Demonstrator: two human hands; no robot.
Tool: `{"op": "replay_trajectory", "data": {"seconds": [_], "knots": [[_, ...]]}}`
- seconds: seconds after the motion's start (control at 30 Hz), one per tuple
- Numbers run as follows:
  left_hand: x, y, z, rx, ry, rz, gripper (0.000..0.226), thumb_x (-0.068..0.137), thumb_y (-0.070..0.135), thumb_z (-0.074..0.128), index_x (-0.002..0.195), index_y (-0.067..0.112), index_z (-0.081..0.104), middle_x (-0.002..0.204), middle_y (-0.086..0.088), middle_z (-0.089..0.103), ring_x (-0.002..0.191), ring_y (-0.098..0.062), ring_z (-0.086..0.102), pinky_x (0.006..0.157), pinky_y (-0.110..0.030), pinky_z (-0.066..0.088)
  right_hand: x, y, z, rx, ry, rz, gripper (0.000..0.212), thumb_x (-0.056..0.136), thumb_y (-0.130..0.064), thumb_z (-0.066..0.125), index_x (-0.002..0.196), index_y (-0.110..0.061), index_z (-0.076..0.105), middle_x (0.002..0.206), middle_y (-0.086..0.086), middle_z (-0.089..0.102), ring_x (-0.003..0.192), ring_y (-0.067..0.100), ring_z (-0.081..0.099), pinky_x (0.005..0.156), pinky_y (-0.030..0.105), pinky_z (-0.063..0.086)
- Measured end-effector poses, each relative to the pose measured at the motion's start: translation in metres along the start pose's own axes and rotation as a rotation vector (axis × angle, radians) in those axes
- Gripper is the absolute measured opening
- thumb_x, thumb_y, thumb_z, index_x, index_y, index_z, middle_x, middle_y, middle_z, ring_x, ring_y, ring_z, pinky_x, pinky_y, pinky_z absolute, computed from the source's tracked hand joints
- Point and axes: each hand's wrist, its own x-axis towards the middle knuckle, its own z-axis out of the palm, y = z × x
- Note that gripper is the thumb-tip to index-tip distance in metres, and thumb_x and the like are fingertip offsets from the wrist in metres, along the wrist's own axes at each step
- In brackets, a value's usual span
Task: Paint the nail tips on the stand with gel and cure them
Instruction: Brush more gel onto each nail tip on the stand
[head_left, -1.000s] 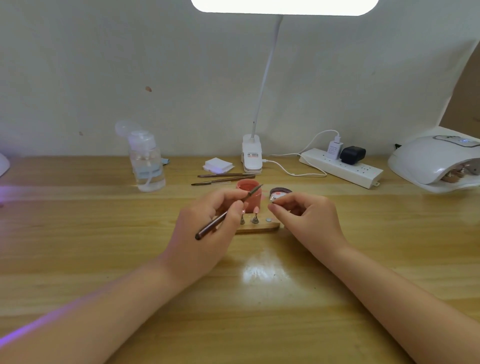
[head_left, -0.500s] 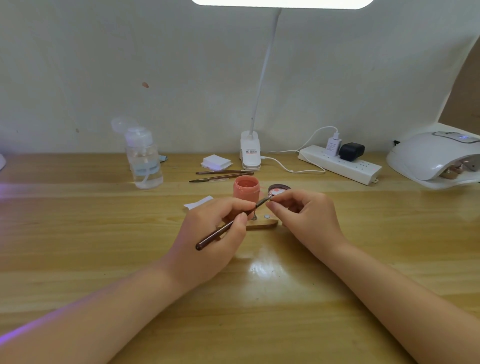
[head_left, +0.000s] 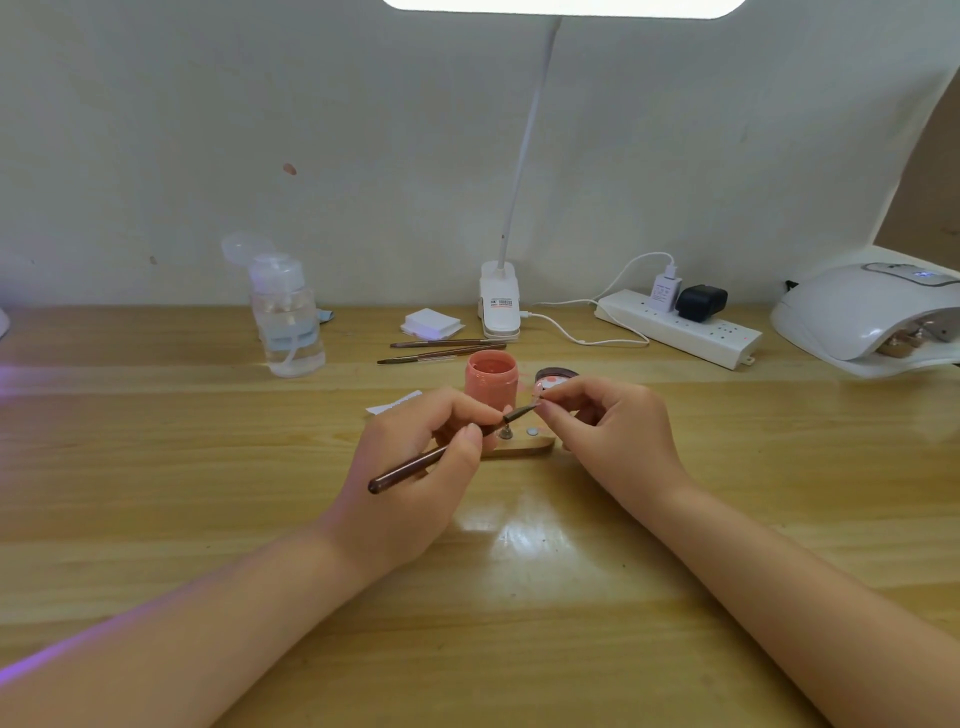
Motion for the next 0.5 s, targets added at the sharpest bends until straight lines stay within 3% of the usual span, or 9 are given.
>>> {"op": "replay_trajectory", "data": {"seconds": [0.17, 0.37, 0.5], "knots": [[0.0012, 0.0015, 0.002, -0.041, 0.028, -0.017, 0.022, 0.092, 0.019, 0.05, 0.106, 0.025, 0.066, 0.097, 0.017, 0.072, 0.097, -0.004, 0.067, 0.082, -0.018, 0.05, -0.0005, -0.0005, 0.0001, 0.008, -0.015, 0.003, 0.005, 0.079, -0.016, 0.078, 0.084, -0.017, 0.076, 0.07, -0.007, 0.069, 0.055, 0.002, 0.053, 0.06, 0.023, 0.049], [-0.0002, -0.0008, 0.0007, -0.03, 0.017, -0.018, 0.023, 0.088, 0.031, 0.049, 0.095, 0.02, 0.068, 0.089, 0.009, 0.073, 0.09, -0.015, 0.069, 0.081, -0.037, 0.054, -0.0006, 0.0003, 0.0, 0.011, -0.014, 0.0, 0.005, 0.08, -0.016, 0.077, 0.084, -0.018, 0.076, 0.068, -0.006, 0.068, 0.055, 0.006, 0.055, 0.06, 0.025, 0.048], [-0.0003, -0.0003, 0.0036, -0.094, 0.043, -0.019, 0.02, 0.092, 0.023, 0.05, 0.103, 0.021, 0.066, 0.096, 0.015, 0.073, 0.096, -0.006, 0.068, 0.082, -0.02, 0.051, -0.001, -0.001, -0.001, 0.013, -0.03, -0.003, 0.006, 0.08, -0.016, 0.077, 0.086, -0.015, 0.077, 0.074, -0.003, 0.072, 0.059, 0.011, 0.062, 0.065, 0.034, 0.054]]}}
